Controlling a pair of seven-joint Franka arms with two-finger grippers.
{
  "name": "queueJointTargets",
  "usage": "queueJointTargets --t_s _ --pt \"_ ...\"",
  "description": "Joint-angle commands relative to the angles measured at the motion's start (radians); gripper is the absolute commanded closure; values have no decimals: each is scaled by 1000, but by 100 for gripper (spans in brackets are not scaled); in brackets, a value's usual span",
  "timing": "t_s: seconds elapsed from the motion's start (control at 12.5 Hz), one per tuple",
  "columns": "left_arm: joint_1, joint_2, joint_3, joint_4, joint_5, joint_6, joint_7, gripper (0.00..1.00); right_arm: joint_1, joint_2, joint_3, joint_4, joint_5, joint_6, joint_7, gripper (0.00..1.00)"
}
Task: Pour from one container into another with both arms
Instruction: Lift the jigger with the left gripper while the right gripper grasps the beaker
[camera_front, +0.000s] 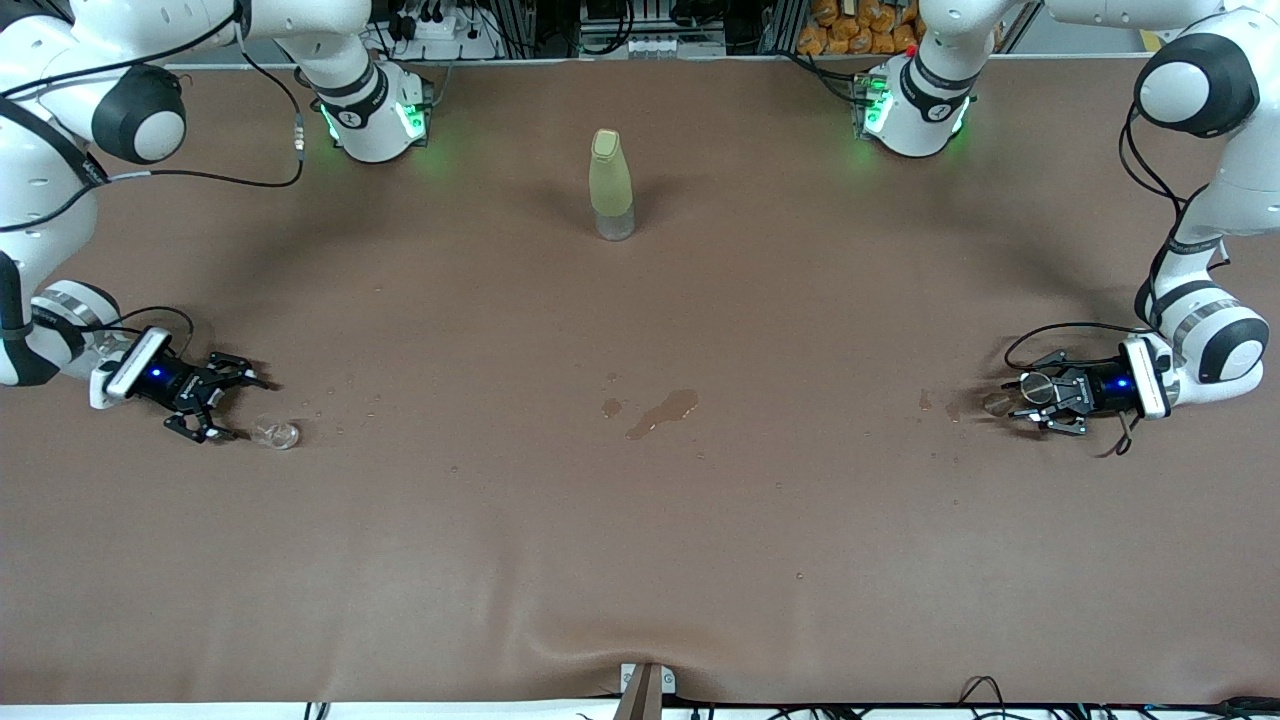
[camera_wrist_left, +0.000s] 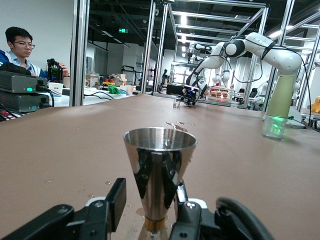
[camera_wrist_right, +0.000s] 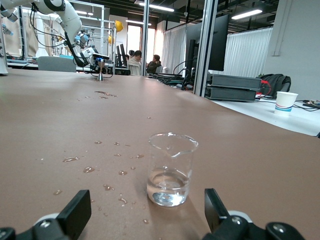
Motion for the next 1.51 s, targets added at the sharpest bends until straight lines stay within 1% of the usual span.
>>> queueJointTargets --t_s 0.0,0.08,0.16,0.24,0.4,0.48,0.56,0.72,0.88,1.04,1.12,1.28,1.44 --pt "7 5 -1 7 -4 -16 30 54 -12 30 26 7 49 -9 -197 0" --pt "7 5 -1 7 -4 -16 30 54 0 32 31 7 63 -3 -199 0" --pt "7 3 -1 7 -4 -16 28 57 6 33 34 7 68 9 -199 0" --pt "7 3 1 7 -4 -16 28 65 9 33 49 7 68 20 -206 0" --pt "7 0 2 7 -4 -16 21 73 11 33 67 5 68 47 -213 0" --pt "6 2 1 9 -4 -16 15 84 15 33 71 5 70 56 -213 0" --pt "4 0 2 10 -4 -16 6 99 19 33 75 5 77 64 -213 0" --pt "-3 -15 2 12 -4 -16 -21 100 25 36 87 5 82 73 -213 0" --pt "-26 -29 -1 50 -5 -10 -22 100 25 36 109 4 80 110 -213 0" --pt "-40 -35 1 52 -8 -4 -62 100 29 36 121 2 82 130 -213 0" --pt "-46 -40 -2 53 -11 14 -68 100 28 36 132 2 82 135 -213 0" --pt "-87 -85 -8 46 -22 80 -62 100 29 36 141 2 82 141 -213 0" --pt "-111 -104 -59 36 -51 120 -65 100 29 36 153 2 85 144 -213 0"
